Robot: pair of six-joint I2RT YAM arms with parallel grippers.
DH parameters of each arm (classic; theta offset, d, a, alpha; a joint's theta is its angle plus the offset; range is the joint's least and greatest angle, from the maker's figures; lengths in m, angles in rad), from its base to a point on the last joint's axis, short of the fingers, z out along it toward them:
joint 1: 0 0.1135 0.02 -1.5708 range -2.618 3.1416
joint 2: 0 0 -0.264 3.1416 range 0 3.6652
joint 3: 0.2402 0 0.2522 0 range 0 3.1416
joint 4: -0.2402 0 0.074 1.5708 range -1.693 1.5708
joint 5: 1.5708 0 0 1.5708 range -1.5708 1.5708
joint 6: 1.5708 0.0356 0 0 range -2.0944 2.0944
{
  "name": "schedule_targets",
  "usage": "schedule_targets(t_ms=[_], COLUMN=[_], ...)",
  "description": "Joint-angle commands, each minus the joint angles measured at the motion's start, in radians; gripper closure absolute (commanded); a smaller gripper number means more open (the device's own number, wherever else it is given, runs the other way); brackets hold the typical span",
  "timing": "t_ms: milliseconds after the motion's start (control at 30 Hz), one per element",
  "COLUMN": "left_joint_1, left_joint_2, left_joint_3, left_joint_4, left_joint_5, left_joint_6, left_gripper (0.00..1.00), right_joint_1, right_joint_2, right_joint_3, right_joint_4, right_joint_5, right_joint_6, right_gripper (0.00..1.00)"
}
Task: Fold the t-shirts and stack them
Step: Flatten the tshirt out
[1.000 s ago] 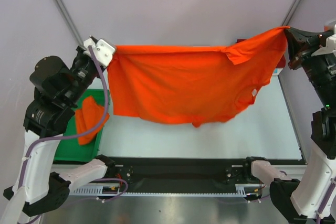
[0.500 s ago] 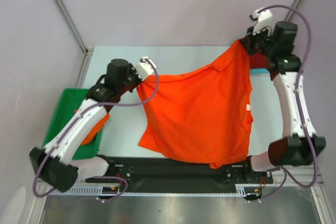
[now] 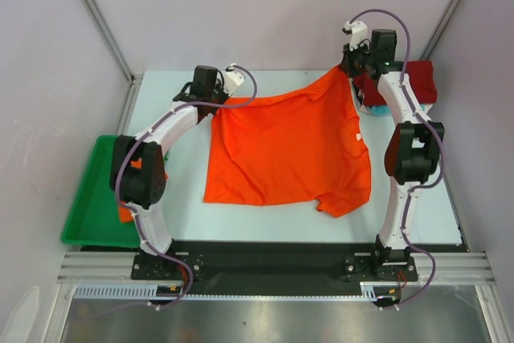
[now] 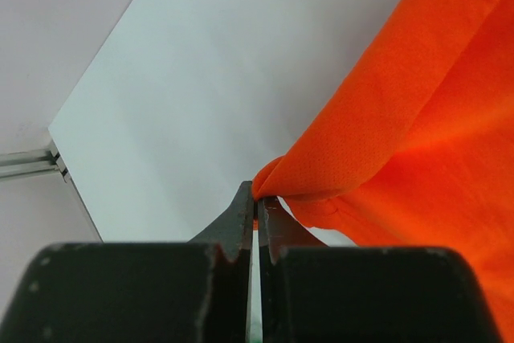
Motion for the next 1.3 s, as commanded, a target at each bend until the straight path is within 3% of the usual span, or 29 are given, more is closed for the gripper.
schedule_targets(t_ms=[0,67,100,133,167,200,267,333,533,600,700,833,867,1033,1267], left_joint_1=[0.013,0.015,0.012,0.01,0.002,-0.005,-0.016,-0.014,0.024,0.044,0.056,0.084,0.088,0.117,0.119], left_joint_2=[0.067,0.127,0.144,0.161,0.17,0.166,0.147,0.13,0.236,0.291,0.339,0.331,0.325,0.292,0.376], left_joint_3=[0.109,0.145,0.178,0.197,0.208,0.212,0.206,0.215,0.323,0.419,0.444,0.432,0.424,0.344,0.467], left_joint_4=[0.041,0.034,0.033,0.033,0.036,0.06,0.083,0.086,-0.039,-0.123,-0.131,-0.162,-0.167,-0.171,-0.256], left_joint_5=[-0.017,-0.024,-0.046,-0.062,-0.077,-0.092,-0.117,-0.122,-0.11,-0.099,-0.106,-0.059,-0.054,0.004,0.056], left_joint_6=[-0.042,-0.058,-0.081,-0.09,-0.09,-0.067,-0.044,-0.02,-0.001,-0.029,-0.021,-0.018,-0.015,0.005,0.02], left_gripper=[1.0,0.97,0.88,0.74,0.54,0.44,0.28,0.21,0.22,0.29,0.37,0.63,0.66,0.6,0.5], right_joint_1=[0.007,0.005,0.007,0.008,0.01,0.011,0.018,0.019,0.042,0.053,0.065,0.068,0.068,0.068,0.085], right_joint_2=[0.104,0.18,0.204,0.219,0.23,0.242,0.247,0.253,0.258,0.258,0.253,0.245,0.242,0.242,0.244], right_joint_3=[0.149,0.218,0.237,0.257,0.271,0.271,0.269,0.268,0.26,0.261,0.263,0.261,0.261,0.252,0.245], right_joint_4=[0.057,0.06,0.063,0.062,0.065,0.076,0.082,0.091,0.103,0.106,0.108,0.099,0.096,0.1,0.1], right_joint_5=[0.006,0.008,0.006,0.008,0.009,0.009,0.011,0.011,0.026,0.029,0.041,0.029,0.029,0.035,0.047], right_joint_6=[0.009,0.019,0.024,0.03,0.033,0.036,0.041,0.052,0.056,0.05,0.053,0.056,0.058,0.067,0.053], right_gripper=[1.0,1.0,1.0,1.0,1.0,1.0,1.0,1.0,1.0,1.0,1.0,1.0,1.0,1.0,1.0])
